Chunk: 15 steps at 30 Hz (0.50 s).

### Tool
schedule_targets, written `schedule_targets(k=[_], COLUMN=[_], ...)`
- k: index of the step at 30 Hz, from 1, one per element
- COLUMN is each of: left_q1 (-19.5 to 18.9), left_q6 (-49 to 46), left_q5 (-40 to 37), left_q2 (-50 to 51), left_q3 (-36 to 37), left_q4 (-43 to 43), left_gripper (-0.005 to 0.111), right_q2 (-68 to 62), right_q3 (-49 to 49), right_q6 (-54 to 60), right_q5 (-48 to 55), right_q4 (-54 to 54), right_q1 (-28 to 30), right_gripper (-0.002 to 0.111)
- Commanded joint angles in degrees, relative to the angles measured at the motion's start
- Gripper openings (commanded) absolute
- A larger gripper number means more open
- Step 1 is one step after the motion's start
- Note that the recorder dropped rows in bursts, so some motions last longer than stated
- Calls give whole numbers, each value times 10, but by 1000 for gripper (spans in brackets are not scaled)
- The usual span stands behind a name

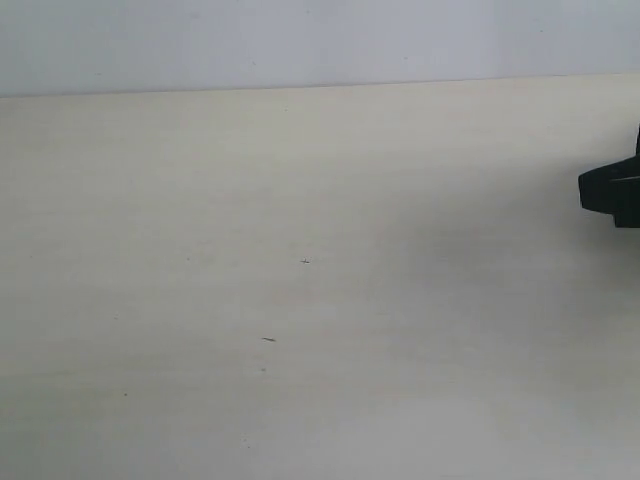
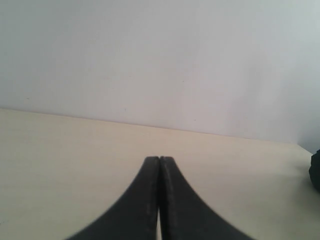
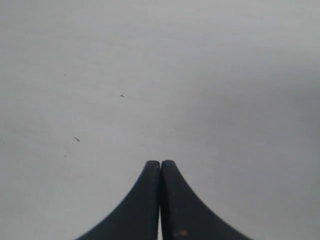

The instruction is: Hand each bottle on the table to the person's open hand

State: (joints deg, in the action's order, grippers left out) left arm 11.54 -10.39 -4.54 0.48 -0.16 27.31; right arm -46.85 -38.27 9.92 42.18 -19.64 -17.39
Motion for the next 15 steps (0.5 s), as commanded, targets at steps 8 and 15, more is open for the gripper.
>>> schedule_targets(k=[8,15], left_q1=[-2,-2], left_q6=[-2,-2], left_q5=[1,1], left_q2=[1,1], left_q3=[2,2], left_q4=[-1,-1], left_gripper=[0,0], right_q2=[90,211], right_q3=[136,321], right_q6=[35,78], right_q5=[-334,-503], right_q4=[25,33], right_q1=[17,34], right_gripper=[0,0])
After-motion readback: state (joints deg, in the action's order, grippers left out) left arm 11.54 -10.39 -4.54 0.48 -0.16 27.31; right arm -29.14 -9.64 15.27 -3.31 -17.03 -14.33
